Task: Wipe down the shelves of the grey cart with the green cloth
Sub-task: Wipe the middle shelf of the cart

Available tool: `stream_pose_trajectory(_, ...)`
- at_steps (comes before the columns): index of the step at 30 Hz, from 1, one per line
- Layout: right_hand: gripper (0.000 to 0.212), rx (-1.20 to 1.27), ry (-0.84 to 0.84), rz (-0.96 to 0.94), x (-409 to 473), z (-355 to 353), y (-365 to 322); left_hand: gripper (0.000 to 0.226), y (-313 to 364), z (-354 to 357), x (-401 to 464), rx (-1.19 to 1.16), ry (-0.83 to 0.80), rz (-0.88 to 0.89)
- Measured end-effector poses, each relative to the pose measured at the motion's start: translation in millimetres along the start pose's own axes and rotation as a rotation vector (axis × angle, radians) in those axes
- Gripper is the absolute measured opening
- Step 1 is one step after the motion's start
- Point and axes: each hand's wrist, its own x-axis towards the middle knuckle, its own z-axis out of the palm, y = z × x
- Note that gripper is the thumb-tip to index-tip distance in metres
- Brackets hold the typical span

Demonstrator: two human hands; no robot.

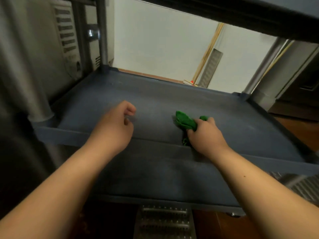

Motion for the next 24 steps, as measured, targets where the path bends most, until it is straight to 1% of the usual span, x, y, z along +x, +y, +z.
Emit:
stream_pose_trajectory(5, 0.026, 0.034, -0.025, -0.073, -4, 22, -66, 0.034, -34, -41, -12, 0.088, 0.064, 0.067)
stream_pose_trajectory(9, 0.026, 0.039, -0.04, -0.117, -7, 40, -116, 0.038, -51, -66, -19, 0.012, 0.147, 0.002)
stream_pose_trajectory(14, 0.027, 0.069, -0.073, -0.208, -8, 60, -176, 0.043, -59, -78, -28, -0.018, 0.148, 0.022)
stream_pose_trajectory(20, 0.029, 0.11, -0.081, -0.287, -13, 81, -237, 0.048, -70, -90, -32, -0.003, 0.13, -0.011)
stream_pose_trajectory(22, 0.029, 0.135, -0.11, -0.329, -14, 84, -254, 0.047, -70, -92, -33, -0.04, 0.153, -0.015)
stream_pose_trajectory(24, 0.028, 0.138, -0.152, -0.41, -15, 83, -267, 0.048, -68, -95, -32, -0.063, 0.195, -0.026)
